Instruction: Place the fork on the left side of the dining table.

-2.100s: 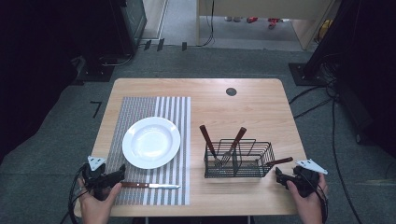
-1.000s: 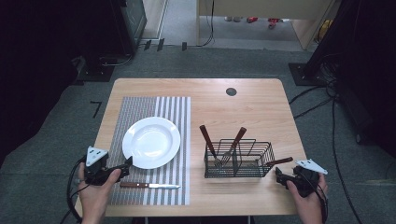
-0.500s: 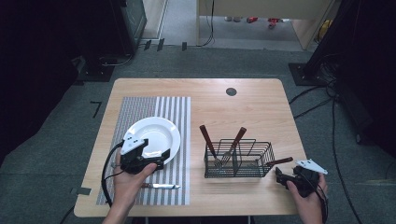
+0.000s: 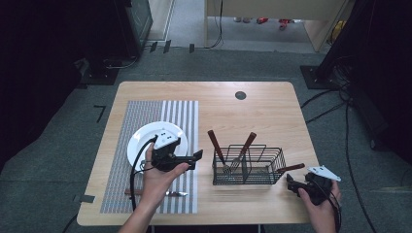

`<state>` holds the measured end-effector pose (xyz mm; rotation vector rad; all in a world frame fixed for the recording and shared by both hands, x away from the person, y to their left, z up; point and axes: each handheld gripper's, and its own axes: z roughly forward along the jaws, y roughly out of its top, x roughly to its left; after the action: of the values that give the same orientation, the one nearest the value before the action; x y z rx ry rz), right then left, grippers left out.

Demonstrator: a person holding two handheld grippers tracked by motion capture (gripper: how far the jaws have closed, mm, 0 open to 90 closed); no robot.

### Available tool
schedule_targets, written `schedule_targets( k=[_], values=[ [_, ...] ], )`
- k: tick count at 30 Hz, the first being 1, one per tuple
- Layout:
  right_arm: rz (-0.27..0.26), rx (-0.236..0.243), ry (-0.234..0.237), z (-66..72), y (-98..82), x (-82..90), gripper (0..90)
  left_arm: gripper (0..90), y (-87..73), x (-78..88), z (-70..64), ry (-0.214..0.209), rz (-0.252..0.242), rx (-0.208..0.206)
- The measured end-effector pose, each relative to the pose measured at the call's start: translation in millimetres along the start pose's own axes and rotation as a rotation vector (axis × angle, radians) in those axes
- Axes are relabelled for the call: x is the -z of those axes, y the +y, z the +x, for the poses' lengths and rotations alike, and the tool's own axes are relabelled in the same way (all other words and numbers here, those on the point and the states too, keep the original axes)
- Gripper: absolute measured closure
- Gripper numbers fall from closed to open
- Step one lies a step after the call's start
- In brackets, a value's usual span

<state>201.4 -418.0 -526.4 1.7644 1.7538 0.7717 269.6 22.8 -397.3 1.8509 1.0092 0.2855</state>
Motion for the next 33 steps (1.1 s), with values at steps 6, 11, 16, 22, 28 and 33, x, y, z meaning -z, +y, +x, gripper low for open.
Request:
schedule_targets(
  k=[6,11,16,22,28,33],
  values=[
    [-0.002,0.000,0.000,0.0,-0.1,-0.1,4.2,14.4,8.9,-13.8,-5.8,-0.022,0.000,-0.004],
    [-0.001,0.002,0.001,-0.1,-0.1,-0.1,4.2,20.1,14.9,-22.5,-7.7,-0.047,-0.002,0.004],
    [-0.001,0.000,-0.001,-0.1,-0.1,0.0,4.2,33.6,22.6,-32.1,-11.0,-0.107,-0.019,0.014],
    [-0.002,0.003,0.000,-0.2,-0.1,-0.1,4.2,51.0,27.5,-38.4,-14.2,-0.156,-0.024,0.022],
    [-0.001,0.001,-0.001,-0.1,-0.1,0.0,4.2,75.4,30.1,-33.5,-14.4,-0.192,-0.071,0.039],
    [-0.002,0.002,0.000,-0.2,-0.1,-0.1,4.2,81.4,32.5,-28.8,-14.7,-0.249,-0.097,0.044]
  ],
)
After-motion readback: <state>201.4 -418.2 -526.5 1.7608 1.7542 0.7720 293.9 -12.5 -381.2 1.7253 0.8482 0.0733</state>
